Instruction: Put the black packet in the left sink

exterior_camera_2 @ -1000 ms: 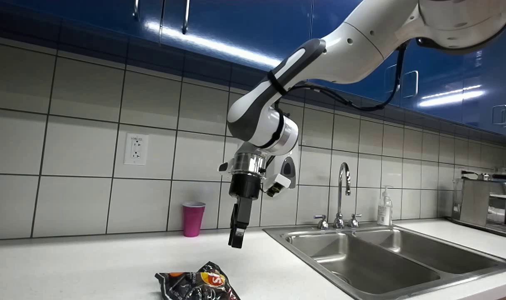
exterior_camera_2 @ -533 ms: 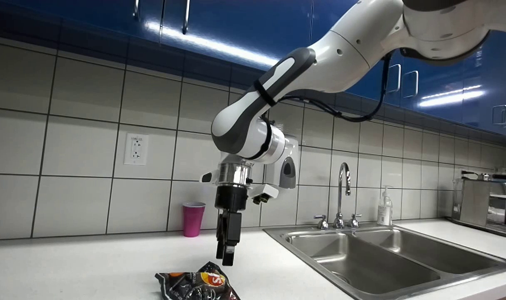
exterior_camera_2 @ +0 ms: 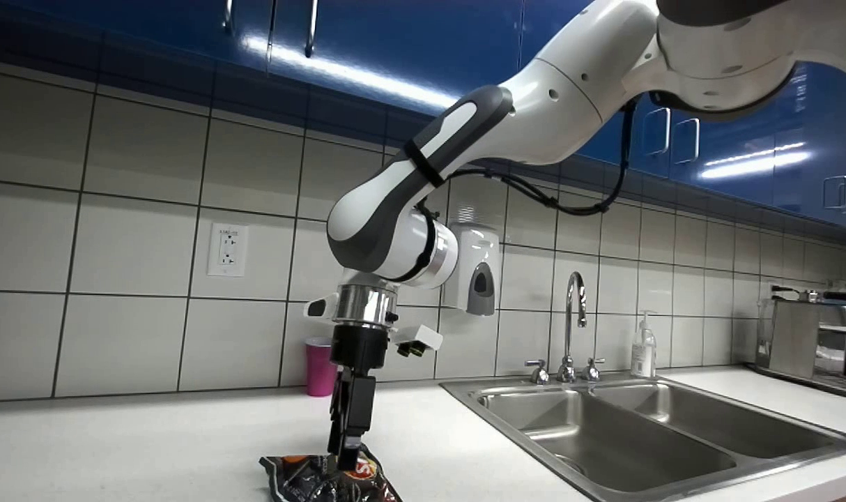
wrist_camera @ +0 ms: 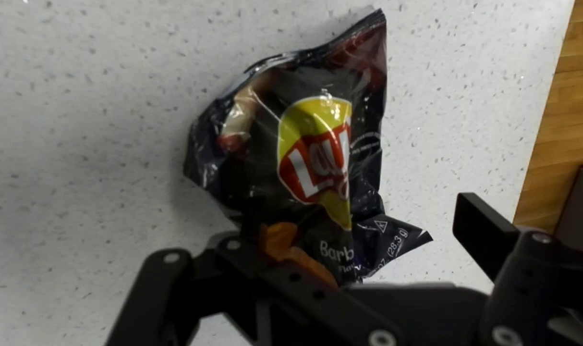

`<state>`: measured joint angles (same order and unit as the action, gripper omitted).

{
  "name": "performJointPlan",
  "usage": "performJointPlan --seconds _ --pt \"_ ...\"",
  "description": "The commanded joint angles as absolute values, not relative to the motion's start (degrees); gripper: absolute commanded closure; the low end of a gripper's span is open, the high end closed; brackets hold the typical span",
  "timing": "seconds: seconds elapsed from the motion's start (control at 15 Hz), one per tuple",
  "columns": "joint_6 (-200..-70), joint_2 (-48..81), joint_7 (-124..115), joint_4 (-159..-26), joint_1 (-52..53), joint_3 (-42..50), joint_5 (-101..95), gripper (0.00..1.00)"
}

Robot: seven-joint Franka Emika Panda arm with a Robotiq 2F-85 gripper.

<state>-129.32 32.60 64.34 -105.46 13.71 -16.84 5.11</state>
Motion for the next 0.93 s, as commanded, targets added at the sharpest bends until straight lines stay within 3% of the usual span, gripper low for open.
performJointPlan --seconds 0.0,0.87 --pt "-131.3 34.6 63.7 -104.4 13.5 -17.7 3.3 0.00" --pt "-131.0 33.4 62.5 -103.8 13.1 -17.7 1.7 0.00"
